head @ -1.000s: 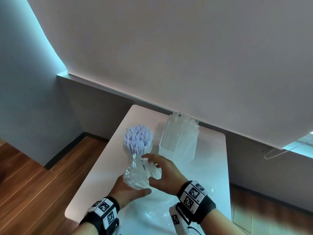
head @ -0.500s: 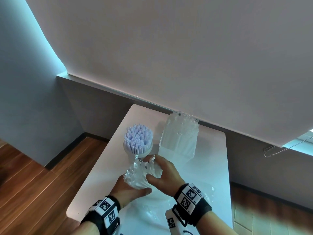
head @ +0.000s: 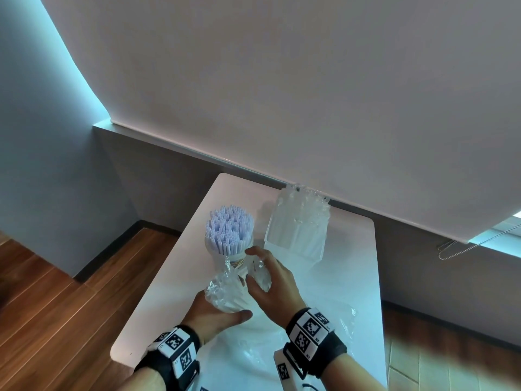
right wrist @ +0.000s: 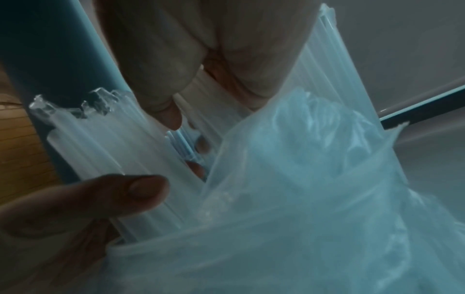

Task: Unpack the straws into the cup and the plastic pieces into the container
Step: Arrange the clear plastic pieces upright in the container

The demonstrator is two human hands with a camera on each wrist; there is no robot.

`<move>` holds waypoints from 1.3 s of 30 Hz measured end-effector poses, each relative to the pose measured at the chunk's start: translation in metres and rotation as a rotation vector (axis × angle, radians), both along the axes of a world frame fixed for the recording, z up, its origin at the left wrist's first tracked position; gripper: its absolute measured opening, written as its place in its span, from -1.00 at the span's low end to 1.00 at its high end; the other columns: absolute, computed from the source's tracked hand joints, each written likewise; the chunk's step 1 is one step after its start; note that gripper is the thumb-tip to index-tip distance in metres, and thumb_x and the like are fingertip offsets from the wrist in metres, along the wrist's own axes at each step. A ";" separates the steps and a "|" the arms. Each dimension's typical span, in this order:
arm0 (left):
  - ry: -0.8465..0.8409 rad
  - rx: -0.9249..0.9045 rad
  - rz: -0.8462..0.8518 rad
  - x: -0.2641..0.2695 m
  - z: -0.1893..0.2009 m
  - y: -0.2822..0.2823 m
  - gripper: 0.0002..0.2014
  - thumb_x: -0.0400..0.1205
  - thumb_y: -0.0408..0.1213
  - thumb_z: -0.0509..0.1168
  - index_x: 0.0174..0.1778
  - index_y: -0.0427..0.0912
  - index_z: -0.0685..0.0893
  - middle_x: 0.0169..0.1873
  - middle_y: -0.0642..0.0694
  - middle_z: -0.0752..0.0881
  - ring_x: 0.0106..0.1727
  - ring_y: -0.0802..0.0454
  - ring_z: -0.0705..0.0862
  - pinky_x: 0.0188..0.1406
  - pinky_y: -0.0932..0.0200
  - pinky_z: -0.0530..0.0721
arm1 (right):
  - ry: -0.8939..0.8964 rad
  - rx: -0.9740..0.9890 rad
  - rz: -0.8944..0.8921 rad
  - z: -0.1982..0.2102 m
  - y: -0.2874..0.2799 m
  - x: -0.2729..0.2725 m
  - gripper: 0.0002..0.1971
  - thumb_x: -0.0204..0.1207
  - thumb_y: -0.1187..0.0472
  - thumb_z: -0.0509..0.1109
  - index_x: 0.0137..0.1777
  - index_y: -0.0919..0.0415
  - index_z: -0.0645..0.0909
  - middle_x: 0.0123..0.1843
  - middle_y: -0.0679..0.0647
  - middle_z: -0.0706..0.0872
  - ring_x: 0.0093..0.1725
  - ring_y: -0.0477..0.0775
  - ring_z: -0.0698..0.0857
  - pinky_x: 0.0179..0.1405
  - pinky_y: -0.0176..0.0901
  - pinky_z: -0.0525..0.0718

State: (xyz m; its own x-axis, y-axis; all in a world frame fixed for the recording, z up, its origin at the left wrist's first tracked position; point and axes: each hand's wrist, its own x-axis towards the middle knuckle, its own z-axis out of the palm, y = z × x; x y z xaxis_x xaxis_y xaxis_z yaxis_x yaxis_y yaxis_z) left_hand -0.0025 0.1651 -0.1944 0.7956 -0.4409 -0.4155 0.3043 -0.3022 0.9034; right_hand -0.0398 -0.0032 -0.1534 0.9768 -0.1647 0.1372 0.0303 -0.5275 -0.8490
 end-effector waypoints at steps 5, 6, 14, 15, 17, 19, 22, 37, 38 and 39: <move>0.070 0.013 0.001 0.000 0.001 -0.001 -0.48 0.21 -0.18 0.73 -0.02 0.15 0.63 -0.12 0.30 0.74 0.00 0.38 0.65 0.13 0.28 0.54 | -0.098 -0.091 -0.027 -0.007 -0.012 -0.001 -0.58 0.47 0.37 0.40 0.20 -0.13 0.50 0.05 -0.15 0.71 0.00 -0.16 0.69 0.01 -0.41 0.59; 0.081 0.011 0.003 0.000 0.002 -0.002 -0.52 0.24 -0.21 0.72 -0.04 0.14 0.64 -0.17 0.32 0.74 -0.02 0.40 0.65 0.06 0.34 0.55 | -0.089 -0.088 -0.036 -0.009 -0.014 -0.002 -0.62 0.48 0.35 0.41 0.15 -0.13 0.50 0.02 -0.20 0.71 -0.03 -0.17 0.70 -0.01 -0.37 0.61; 0.028 0.038 0.013 0.000 0.001 -0.002 -0.51 0.21 -0.22 0.74 0.00 0.04 0.72 -0.17 0.17 0.84 -0.08 0.29 0.77 0.07 0.25 0.64 | -0.106 -0.056 -0.117 -0.017 -0.018 -0.003 -0.82 0.53 0.25 0.45 0.00 -0.01 0.54 -0.10 -0.18 0.72 -0.18 -0.15 0.68 -0.12 -0.38 0.60; 0.016 0.039 0.012 0.000 0.001 -0.003 -0.52 0.21 -0.24 0.74 -0.01 0.04 0.72 -0.18 0.21 0.83 -0.10 0.32 0.77 0.04 0.28 0.64 | -0.080 -0.044 -0.122 -0.018 -0.018 -0.003 -0.82 0.54 0.23 0.44 0.00 -0.04 0.52 -0.10 -0.18 0.72 -0.18 -0.12 0.68 -0.12 -0.33 0.62; 0.010 0.035 0.010 0.000 0.002 -0.004 -0.53 0.23 -0.28 0.73 -0.02 0.04 0.71 -0.20 0.31 0.81 -0.15 0.40 0.76 0.03 0.31 0.65 | -0.041 -0.036 -0.120 -0.016 -0.017 -0.003 -0.79 0.56 0.21 0.44 0.01 -0.10 0.49 -0.08 -0.19 0.73 -0.16 -0.11 0.69 -0.11 -0.27 0.64; 0.018 0.023 0.010 0.000 0.003 -0.004 -0.54 0.25 -0.33 0.72 -0.03 0.05 0.69 -0.24 0.39 0.79 -0.19 0.47 0.73 -0.09 0.42 0.61 | -0.057 -0.025 -0.129 -0.003 -0.019 0.001 -0.76 0.57 0.20 0.44 0.02 -0.13 0.47 -0.08 -0.16 0.75 -0.15 -0.12 0.73 -0.10 -0.18 0.69; 0.033 0.002 0.029 0.000 0.002 -0.003 -0.51 0.24 -0.37 0.71 -0.02 0.03 0.68 -0.21 0.37 0.80 -0.16 0.45 0.74 -0.14 0.46 0.58 | -0.149 0.050 -0.175 0.038 -0.031 0.011 -0.75 0.57 0.20 0.45 0.05 -0.13 0.46 -0.10 -0.07 0.79 -0.15 -0.08 0.80 -0.11 0.01 0.76; 0.019 0.045 0.014 0.002 -0.003 -0.001 -0.47 0.17 -0.27 0.75 0.02 -0.09 0.72 -0.15 0.07 0.85 -0.04 0.12 0.81 0.00 0.22 0.72 | -0.506 0.379 -0.222 0.175 -0.096 0.061 -0.74 0.58 0.51 0.35 0.15 0.29 0.39 -0.22 0.35 0.65 -0.31 0.33 0.79 -0.15 0.33 0.78; 0.021 0.046 0.019 0.002 -0.004 -0.001 -0.48 0.18 -0.28 0.75 0.02 -0.09 0.72 -0.15 0.07 0.85 -0.04 0.12 0.81 -0.01 0.24 0.72 | -0.516 0.375 -0.225 0.177 -0.099 0.063 -0.74 0.58 0.51 0.35 0.14 0.28 0.39 -0.22 0.34 0.64 -0.31 0.32 0.78 -0.16 0.30 0.79; 0.024 0.045 0.024 0.002 -0.004 -0.001 -0.47 0.18 -0.29 0.75 0.02 -0.09 0.72 -0.15 0.07 0.85 -0.03 0.13 0.81 0.00 0.24 0.72 | -0.522 0.370 -0.219 0.178 -0.102 0.065 -0.74 0.58 0.51 0.35 0.13 0.28 0.39 -0.22 0.34 0.64 -0.32 0.32 0.77 -0.16 0.27 0.79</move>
